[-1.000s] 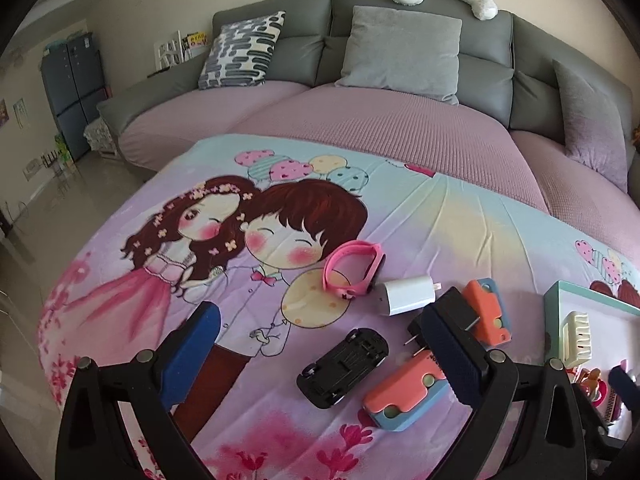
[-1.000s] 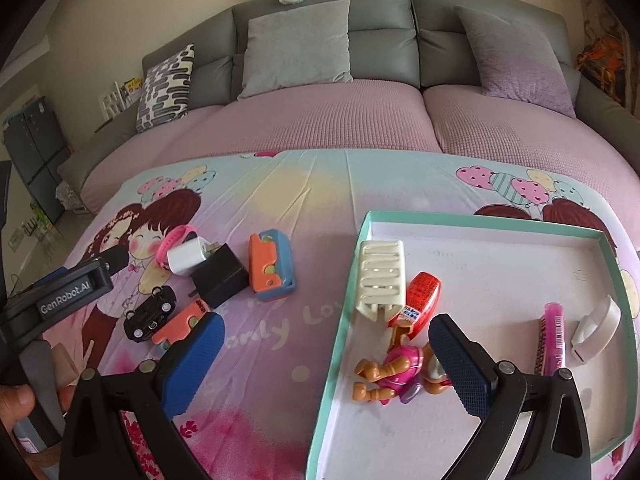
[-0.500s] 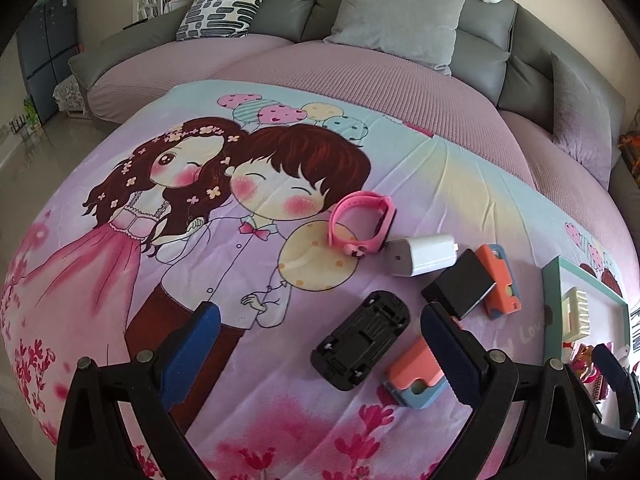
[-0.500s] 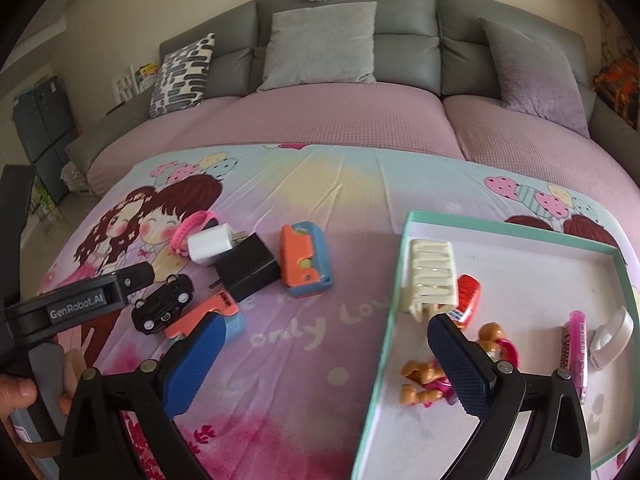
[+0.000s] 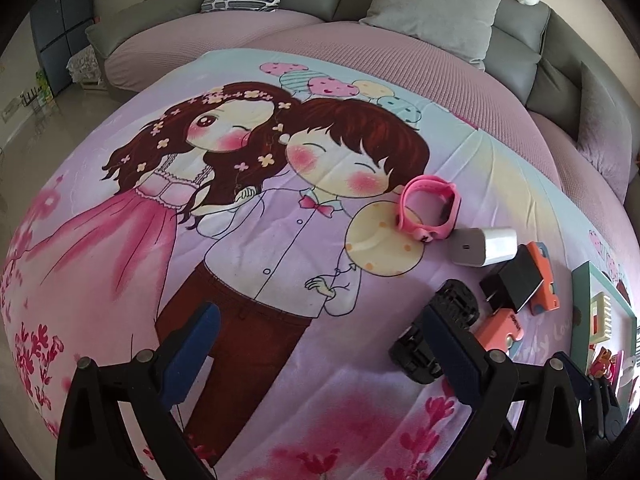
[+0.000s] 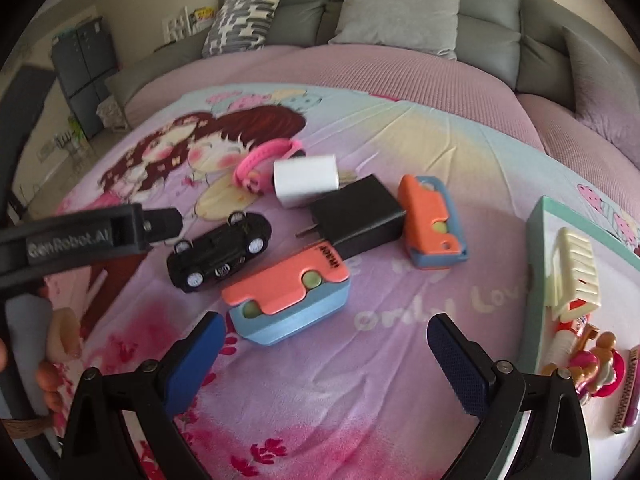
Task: Organize rigid objects
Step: 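Grasp the black toy car with the left tool while the right tool grasps the coral-and-blue case, then carry the toy car and coral-and-blue case into the tray and lower them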
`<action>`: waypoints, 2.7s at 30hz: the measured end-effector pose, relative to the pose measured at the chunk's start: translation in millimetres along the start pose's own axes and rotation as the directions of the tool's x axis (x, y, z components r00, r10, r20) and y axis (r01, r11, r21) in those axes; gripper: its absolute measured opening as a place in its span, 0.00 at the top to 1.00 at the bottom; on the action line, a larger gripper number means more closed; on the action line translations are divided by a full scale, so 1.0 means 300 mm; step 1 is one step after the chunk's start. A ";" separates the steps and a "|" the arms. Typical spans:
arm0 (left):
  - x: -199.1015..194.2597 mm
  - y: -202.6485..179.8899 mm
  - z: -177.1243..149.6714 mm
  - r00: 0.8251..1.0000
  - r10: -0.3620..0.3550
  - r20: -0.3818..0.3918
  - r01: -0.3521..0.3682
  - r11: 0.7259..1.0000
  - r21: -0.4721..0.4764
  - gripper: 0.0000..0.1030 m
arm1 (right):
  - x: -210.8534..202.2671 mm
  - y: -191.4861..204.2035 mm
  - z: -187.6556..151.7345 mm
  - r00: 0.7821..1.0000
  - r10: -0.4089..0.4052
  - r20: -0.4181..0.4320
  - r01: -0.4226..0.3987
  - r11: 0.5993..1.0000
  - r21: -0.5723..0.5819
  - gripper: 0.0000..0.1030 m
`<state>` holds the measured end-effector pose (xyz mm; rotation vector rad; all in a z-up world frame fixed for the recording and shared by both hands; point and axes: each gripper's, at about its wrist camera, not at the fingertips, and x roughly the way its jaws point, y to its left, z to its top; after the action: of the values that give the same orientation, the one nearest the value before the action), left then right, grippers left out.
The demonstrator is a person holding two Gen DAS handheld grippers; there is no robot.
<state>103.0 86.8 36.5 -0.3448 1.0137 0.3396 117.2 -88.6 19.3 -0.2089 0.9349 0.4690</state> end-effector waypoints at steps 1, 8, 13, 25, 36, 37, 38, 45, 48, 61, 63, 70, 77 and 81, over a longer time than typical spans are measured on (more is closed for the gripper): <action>0.006 0.002 0.000 1.000 -0.001 -0.004 0.001 1.000 -0.001 0.03 | 0.012 0.005 0.000 1.000 -0.001 -0.006 0.001 1.000 -0.006 0.01; 0.026 0.011 0.001 1.000 -0.016 -0.020 0.016 1.000 -0.005 0.03 | 0.074 0.015 0.023 1.000 0.020 -0.014 -0.020 1.000 0.008 0.01; 0.023 0.020 0.000 0.999 -0.035 -0.021 0.035 0.999 -0.009 0.03 | 0.092 0.040 0.030 1.000 0.012 -0.008 -0.012 1.000 -0.023 0.09; 0.015 -0.008 -0.010 0.999 -0.037 -0.023 0.038 0.999 0.029 0.03 | 0.076 0.058 0.030 0.998 0.061 0.017 -0.060 0.997 -0.048 0.26; 0.028 -0.091 -0.018 0.999 -0.036 -0.032 0.039 0.994 0.105 0.03 | 0.049 -0.041 0.000 1.000 -0.007 -0.023 0.007 0.999 0.036 0.26; 0.030 -0.099 -0.019 0.999 -0.035 -0.034 0.039 0.993 0.112 0.03 | 0.046 -0.050 -0.003 1.000 -0.014 -0.028 0.015 0.999 0.043 0.26; 0.031 -0.107 -0.022 0.999 -0.032 -0.036 0.037 0.992 0.120 0.03 | 0.043 -0.058 -0.005 0.999 -0.020 -0.033 0.022 0.998 0.052 0.26; 0.040 -0.149 -0.032 0.999 -0.019 -0.041 0.025 0.987 0.157 0.03 | 0.023 -0.061 -0.013 0.997 -0.035 -0.068 0.039 0.998 0.052 0.26; 0.037 -0.169 -0.036 0.999 -0.018 -0.036 0.024 0.984 0.175 0.03 | 0.015 -0.060 -0.020 0.996 -0.053 -0.073 0.057 0.997 0.042 0.26; 0.080 -0.196 -0.041 0.999 -0.025 -0.040 0.032 0.985 0.171 0.04 | 0.004 -0.083 -0.027 0.996 -0.046 -0.081 0.053 0.996 0.077 0.26; 0.087 -0.207 -0.044 0.999 -0.029 -0.044 0.037 0.981 0.189 0.16 | 0.003 -0.084 -0.027 0.995 -0.045 -0.084 0.051 0.996 0.078 0.26; 0.084 -0.230 -0.048 0.998 -0.038 -0.044 0.047 0.974 0.220 0.62 | 0.004 -0.084 -0.027 0.996 -0.044 -0.084 0.050 0.996 0.079 0.26; 0.073 -0.245 -0.045 0.998 -0.046 -0.041 0.054 0.969 0.242 0.66 | 0.004 -0.084 -0.027 0.995 -0.048 -0.082 0.054 0.995 0.080 0.26; 0.063 -0.245 -0.044 0.998 -0.048 -0.035 0.055 0.969 0.241 0.66 | 0.000 -0.087 -0.025 0.996 -0.045 -0.077 0.052 0.995 0.086 0.26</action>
<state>133.8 17.4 22.7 -0.1549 1.0604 0.1617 124.1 -114.4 14.0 -0.1700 1.0196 0.3767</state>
